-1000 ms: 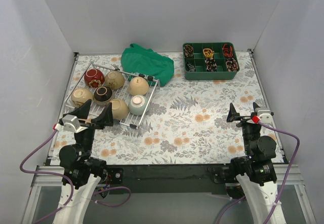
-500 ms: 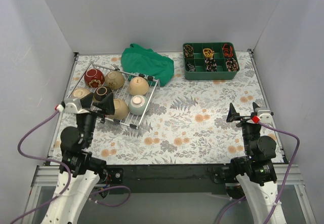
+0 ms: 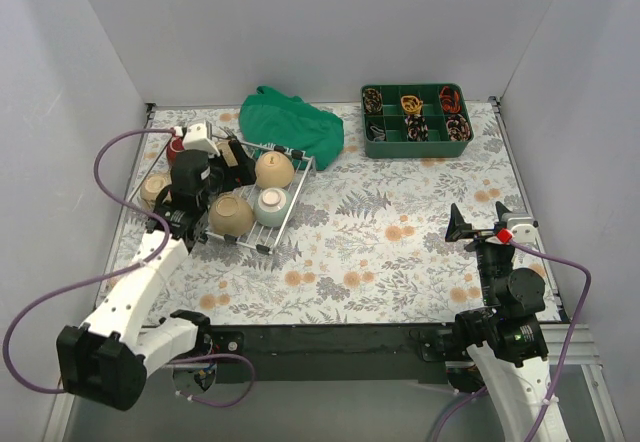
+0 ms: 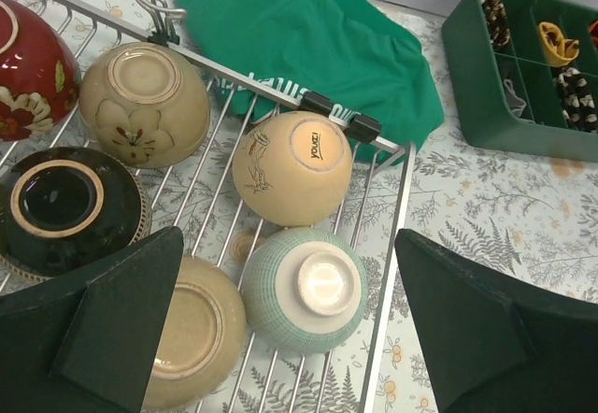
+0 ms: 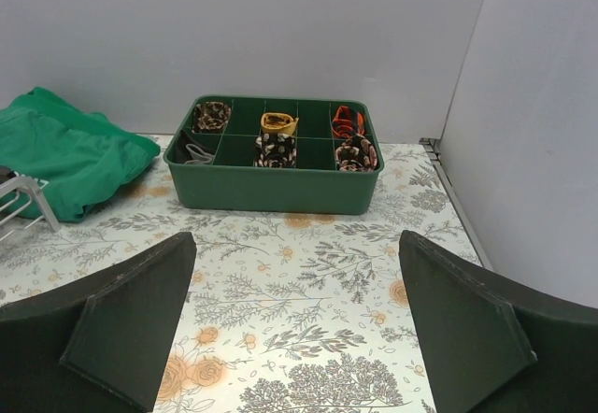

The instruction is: Unload the bowls from the dish rack

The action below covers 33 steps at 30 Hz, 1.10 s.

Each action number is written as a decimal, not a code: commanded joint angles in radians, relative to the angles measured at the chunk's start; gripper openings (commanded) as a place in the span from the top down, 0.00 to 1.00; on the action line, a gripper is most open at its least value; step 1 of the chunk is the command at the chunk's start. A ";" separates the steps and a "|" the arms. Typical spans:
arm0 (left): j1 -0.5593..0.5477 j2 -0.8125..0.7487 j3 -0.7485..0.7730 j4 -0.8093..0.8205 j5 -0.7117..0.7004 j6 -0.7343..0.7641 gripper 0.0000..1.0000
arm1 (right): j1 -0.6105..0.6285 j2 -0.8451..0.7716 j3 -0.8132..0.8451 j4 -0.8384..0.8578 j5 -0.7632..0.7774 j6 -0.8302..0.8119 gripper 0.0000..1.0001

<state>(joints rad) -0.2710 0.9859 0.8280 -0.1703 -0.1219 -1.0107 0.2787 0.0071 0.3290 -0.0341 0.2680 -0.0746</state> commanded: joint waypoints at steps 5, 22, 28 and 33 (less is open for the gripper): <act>-0.037 0.244 0.218 -0.184 -0.060 0.027 0.02 | 0.013 -0.205 0.002 0.036 0.027 0.015 0.01; -0.247 0.462 0.338 -0.380 -0.324 0.074 0.02 | 0.017 -0.205 -0.002 0.036 0.037 0.019 0.01; -0.247 0.473 0.349 -0.432 -0.355 0.029 0.02 | 0.019 -0.205 -0.002 0.036 0.040 0.019 0.01; -0.247 0.473 0.356 -0.512 -0.423 -0.006 0.02 | 0.020 -0.205 -0.001 0.036 0.042 0.019 0.01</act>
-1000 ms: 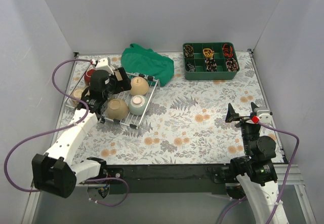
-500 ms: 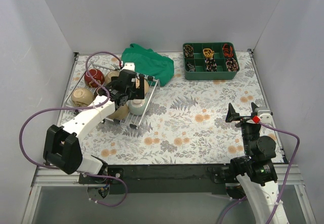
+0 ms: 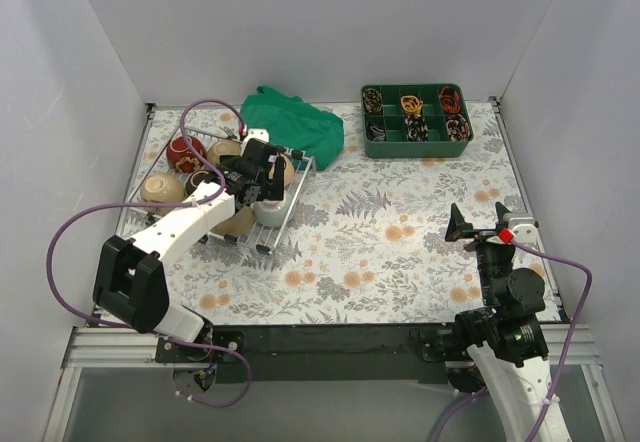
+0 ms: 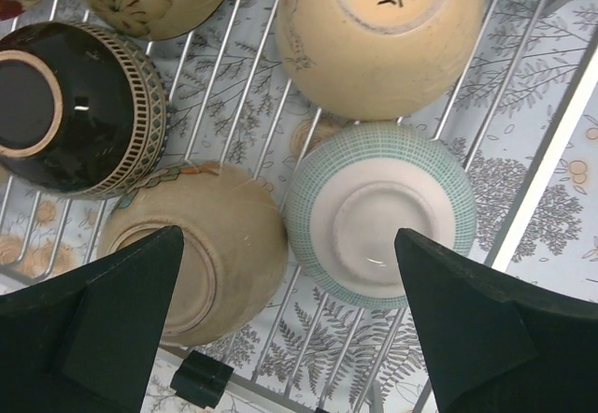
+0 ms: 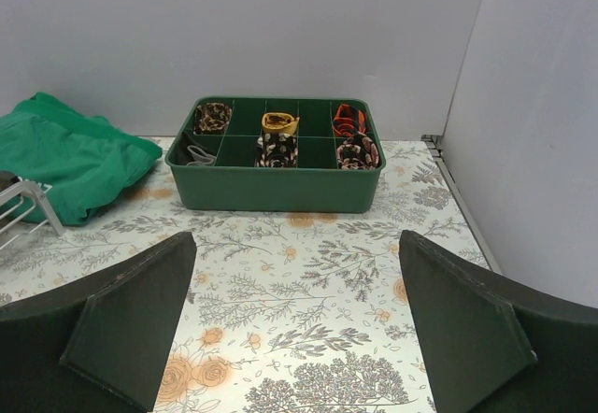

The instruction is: Unload the bowls from the dish rack

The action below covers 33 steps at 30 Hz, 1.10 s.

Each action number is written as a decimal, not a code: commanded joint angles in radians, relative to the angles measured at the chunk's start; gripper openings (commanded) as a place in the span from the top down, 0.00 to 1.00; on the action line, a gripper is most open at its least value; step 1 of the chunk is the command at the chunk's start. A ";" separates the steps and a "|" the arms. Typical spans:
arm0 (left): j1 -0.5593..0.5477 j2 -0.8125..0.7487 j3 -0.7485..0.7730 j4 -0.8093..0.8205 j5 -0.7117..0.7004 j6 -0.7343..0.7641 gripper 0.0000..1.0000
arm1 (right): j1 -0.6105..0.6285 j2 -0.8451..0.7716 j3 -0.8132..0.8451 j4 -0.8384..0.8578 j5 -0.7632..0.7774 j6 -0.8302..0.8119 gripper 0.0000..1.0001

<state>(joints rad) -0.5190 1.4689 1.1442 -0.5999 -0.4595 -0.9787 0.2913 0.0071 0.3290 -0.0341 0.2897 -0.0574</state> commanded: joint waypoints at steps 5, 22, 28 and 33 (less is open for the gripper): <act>0.001 -0.038 -0.001 -0.158 -0.099 -0.058 0.02 | 0.009 -0.205 0.001 0.036 0.025 0.004 0.01; -0.042 -0.130 -0.182 -0.026 -0.155 0.161 0.02 | 0.011 -0.205 -0.001 0.036 0.034 0.007 0.01; -0.145 -0.102 -0.224 0.054 -0.344 0.281 0.02 | 0.016 -0.206 0.001 0.036 0.037 0.008 0.02; -0.161 -0.062 -0.235 0.060 -0.399 0.302 0.02 | 0.023 -0.205 0.001 0.036 0.039 0.010 0.01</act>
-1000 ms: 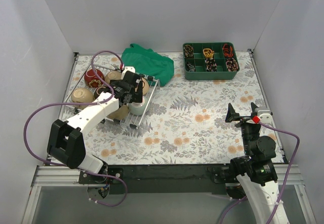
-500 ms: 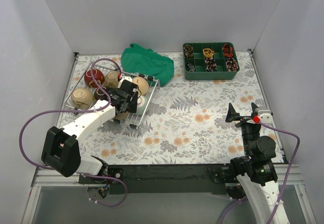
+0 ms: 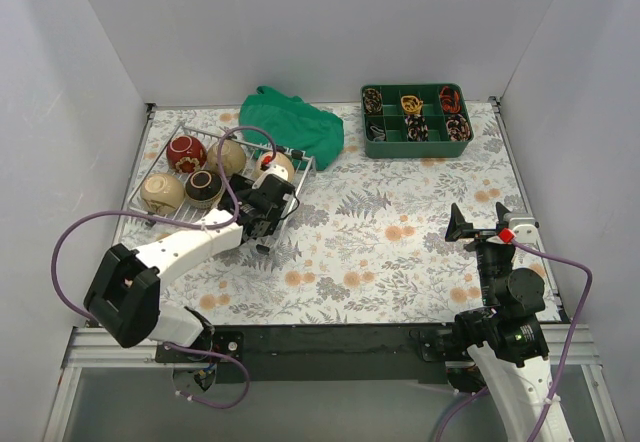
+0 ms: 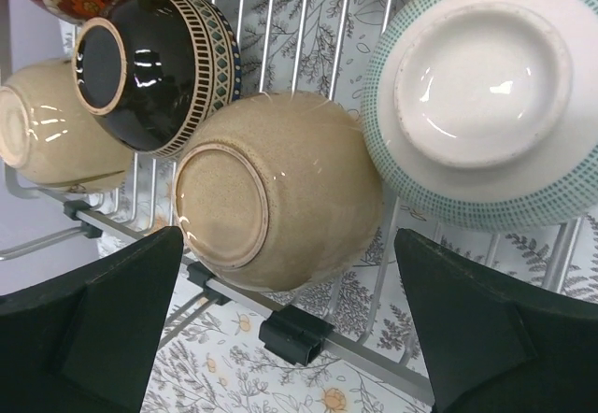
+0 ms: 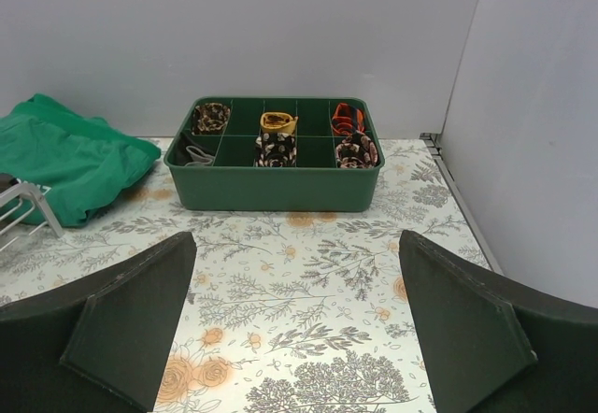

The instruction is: Unload the bowls from the dish rack

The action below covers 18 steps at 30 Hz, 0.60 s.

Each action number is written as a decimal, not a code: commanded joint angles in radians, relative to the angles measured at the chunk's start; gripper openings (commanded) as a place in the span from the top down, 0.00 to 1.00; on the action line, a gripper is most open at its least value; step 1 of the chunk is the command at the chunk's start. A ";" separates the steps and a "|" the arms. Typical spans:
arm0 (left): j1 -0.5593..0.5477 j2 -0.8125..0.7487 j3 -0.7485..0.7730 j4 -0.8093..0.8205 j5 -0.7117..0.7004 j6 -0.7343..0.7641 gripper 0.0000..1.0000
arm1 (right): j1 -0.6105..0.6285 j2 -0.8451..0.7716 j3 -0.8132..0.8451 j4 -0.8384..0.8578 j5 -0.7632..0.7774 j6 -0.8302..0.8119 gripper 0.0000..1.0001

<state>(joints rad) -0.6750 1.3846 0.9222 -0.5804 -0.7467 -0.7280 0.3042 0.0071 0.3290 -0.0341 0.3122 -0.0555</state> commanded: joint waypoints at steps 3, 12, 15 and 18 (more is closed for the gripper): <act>-0.011 0.057 -0.014 0.040 -0.109 0.053 0.02 | 0.013 -0.205 0.002 0.036 0.019 0.009 0.01; -0.012 0.145 -0.028 0.048 -0.091 0.065 0.02 | 0.019 -0.205 0.002 0.036 0.027 0.009 0.01; -0.012 0.174 -0.031 0.048 -0.091 0.067 0.02 | 0.019 -0.205 0.002 0.036 0.028 0.009 0.01; -0.012 0.201 -0.036 0.048 -0.100 0.061 0.02 | 0.021 -0.205 0.001 0.036 0.033 0.009 0.01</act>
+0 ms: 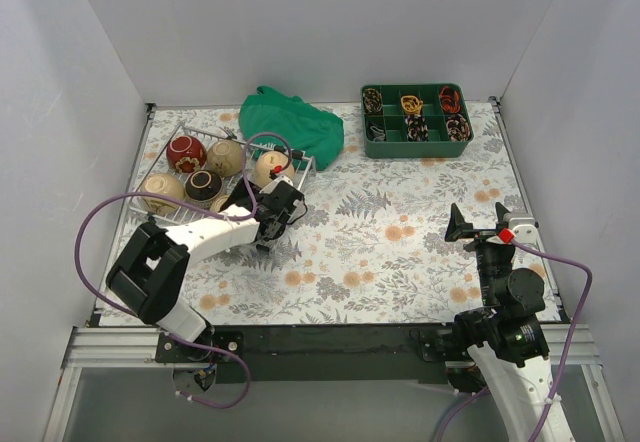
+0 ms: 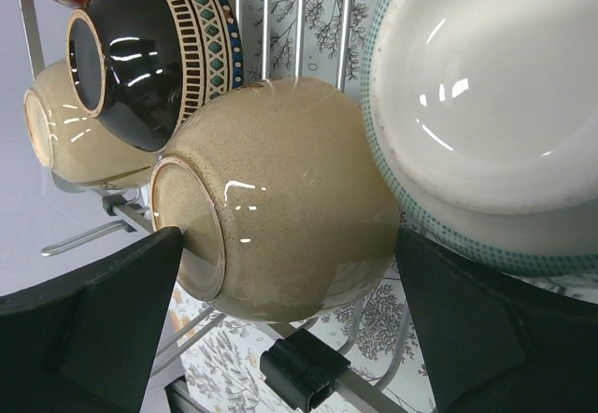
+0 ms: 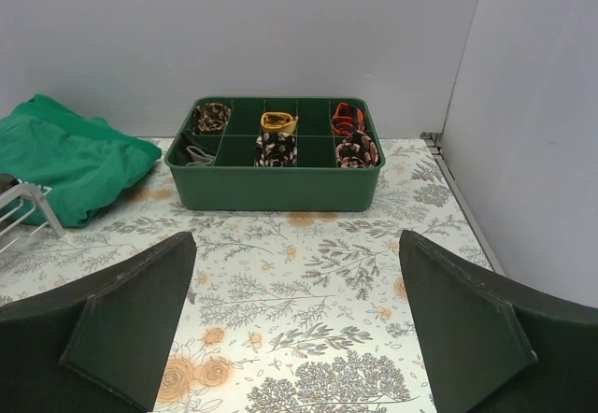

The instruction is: Unload the bowls from the dish rack

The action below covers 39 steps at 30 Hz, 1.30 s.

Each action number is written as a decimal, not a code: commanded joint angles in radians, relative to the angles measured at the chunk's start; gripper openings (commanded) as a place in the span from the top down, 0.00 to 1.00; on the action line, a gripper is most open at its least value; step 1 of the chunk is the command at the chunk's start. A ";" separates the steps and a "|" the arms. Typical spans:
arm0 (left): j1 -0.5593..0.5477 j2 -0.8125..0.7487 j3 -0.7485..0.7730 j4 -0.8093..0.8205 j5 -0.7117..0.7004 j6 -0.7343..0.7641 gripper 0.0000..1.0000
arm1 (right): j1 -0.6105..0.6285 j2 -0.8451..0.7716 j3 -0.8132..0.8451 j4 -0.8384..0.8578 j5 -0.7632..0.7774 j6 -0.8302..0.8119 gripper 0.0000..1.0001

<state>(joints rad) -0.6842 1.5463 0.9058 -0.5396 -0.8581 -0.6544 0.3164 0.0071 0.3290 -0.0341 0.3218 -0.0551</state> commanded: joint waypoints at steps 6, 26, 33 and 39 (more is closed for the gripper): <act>-0.003 0.075 -0.022 0.009 -0.007 -0.024 0.02 | 0.007 -0.206 -0.001 0.036 0.028 0.009 0.02; -0.023 -0.037 0.021 -0.011 -0.032 -0.062 0.49 | 0.009 -0.205 -0.005 0.036 0.034 0.005 0.01; -0.029 -0.071 0.053 -0.022 -0.002 -0.079 0.67 | 0.009 -0.205 -0.007 0.036 0.033 -0.002 0.01; -0.029 -0.114 0.071 -0.020 -0.007 -0.093 0.70 | 0.009 -0.203 -0.007 0.036 0.030 -0.005 0.01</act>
<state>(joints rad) -0.7059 1.5043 0.9310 -0.5758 -0.8806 -0.7044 0.3214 0.0071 0.3290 -0.0341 0.3386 -0.0559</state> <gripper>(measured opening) 0.791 0.984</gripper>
